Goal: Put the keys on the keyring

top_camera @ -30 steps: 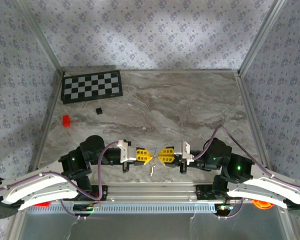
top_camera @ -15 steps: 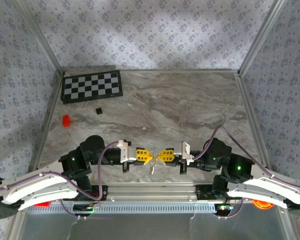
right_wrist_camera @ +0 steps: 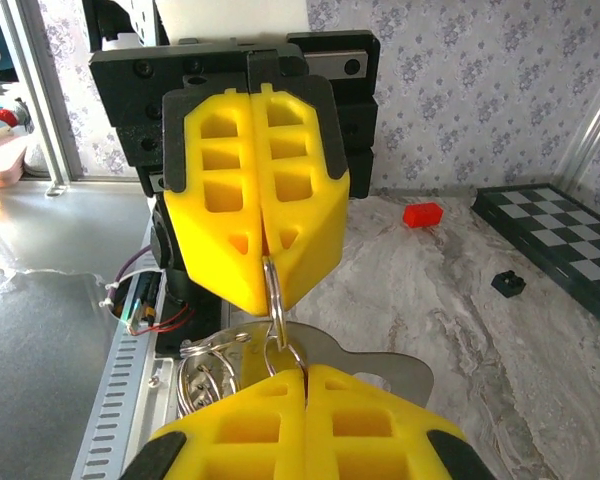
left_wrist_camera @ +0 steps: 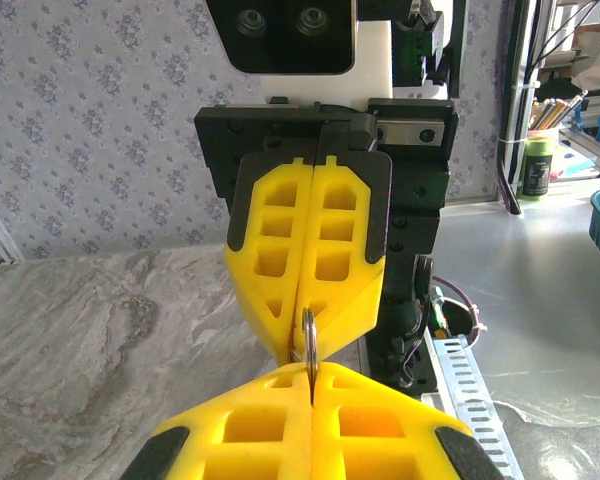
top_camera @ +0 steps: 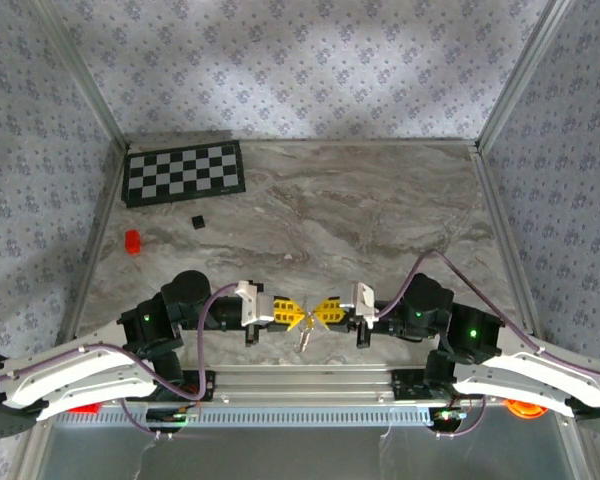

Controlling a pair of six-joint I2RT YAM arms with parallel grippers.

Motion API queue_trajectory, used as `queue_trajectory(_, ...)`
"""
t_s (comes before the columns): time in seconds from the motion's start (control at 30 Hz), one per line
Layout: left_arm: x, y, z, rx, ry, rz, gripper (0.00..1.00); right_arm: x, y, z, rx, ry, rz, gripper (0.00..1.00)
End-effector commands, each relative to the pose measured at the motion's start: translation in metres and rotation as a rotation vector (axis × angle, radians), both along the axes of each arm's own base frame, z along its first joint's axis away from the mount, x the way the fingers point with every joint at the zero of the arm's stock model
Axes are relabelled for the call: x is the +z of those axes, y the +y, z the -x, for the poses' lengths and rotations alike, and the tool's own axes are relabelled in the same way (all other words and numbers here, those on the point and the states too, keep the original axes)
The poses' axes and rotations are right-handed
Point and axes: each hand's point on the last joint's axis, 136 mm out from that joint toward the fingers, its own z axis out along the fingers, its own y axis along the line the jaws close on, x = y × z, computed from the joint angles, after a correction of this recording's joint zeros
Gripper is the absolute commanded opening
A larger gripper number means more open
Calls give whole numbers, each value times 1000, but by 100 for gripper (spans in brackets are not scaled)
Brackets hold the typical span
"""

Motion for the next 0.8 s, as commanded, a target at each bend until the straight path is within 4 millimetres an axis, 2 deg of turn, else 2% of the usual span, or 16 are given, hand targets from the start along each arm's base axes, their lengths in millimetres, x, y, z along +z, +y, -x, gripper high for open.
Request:
queue_trajectory(0.0,23,1,7,-32,-36,68,0,12,-2,-4,-18,-13,-17,0)
queue_trajectory(0.23,25,2,7,-31,-39,70,0,18,-4,-4,-19,-19,-34,5)
queue_trajectory(0.57,28,2,7,-32,-39,76,0,23,-12,1,-14,-17,-81,26)
queue_trajectory(0.77,34,3,8,-38,-43,94,0,20,-16,3,-16,1,-94,32)
